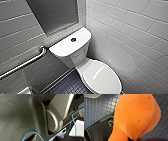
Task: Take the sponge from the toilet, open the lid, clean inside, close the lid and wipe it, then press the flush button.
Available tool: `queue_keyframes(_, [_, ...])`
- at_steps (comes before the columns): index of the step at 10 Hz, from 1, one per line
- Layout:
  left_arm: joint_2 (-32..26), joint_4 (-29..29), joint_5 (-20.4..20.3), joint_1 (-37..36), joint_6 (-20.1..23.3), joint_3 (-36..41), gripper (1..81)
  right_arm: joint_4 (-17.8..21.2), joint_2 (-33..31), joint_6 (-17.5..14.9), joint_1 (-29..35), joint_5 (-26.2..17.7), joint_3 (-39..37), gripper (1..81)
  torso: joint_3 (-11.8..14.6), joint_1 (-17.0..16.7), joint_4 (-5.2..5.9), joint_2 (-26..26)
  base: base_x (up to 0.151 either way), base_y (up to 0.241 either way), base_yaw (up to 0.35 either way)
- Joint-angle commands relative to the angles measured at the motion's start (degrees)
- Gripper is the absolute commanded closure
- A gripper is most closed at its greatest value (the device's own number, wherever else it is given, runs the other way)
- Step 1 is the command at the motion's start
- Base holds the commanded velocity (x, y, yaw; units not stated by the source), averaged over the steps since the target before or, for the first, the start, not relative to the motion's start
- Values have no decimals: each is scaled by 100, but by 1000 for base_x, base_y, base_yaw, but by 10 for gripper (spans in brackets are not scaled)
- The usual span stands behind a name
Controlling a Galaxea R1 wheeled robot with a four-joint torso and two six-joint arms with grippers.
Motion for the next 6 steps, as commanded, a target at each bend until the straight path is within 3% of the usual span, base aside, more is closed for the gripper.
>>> queue_keyframes(1, [-46, -60, 564, 101, 6, 105, 10, -100, 322, -30, -697, 1194, -848, 811, 0, -347, 0, 538, 0, 0, 0])
queue_keyframes(3, [-63, -60, 555, 93, -3, 105, 10, -100, 718, -39, -979, 1520, -1499, 811, 434, -603, 0, 947, 0, 0, 0])
queue_keyframes(6, [-72, -78, 555, 84, -3, 105, 10, -135, 1297, -48, -1260, 1660, -2227, 811, 1035, -964, 0, 1504, 0, 0, 0])
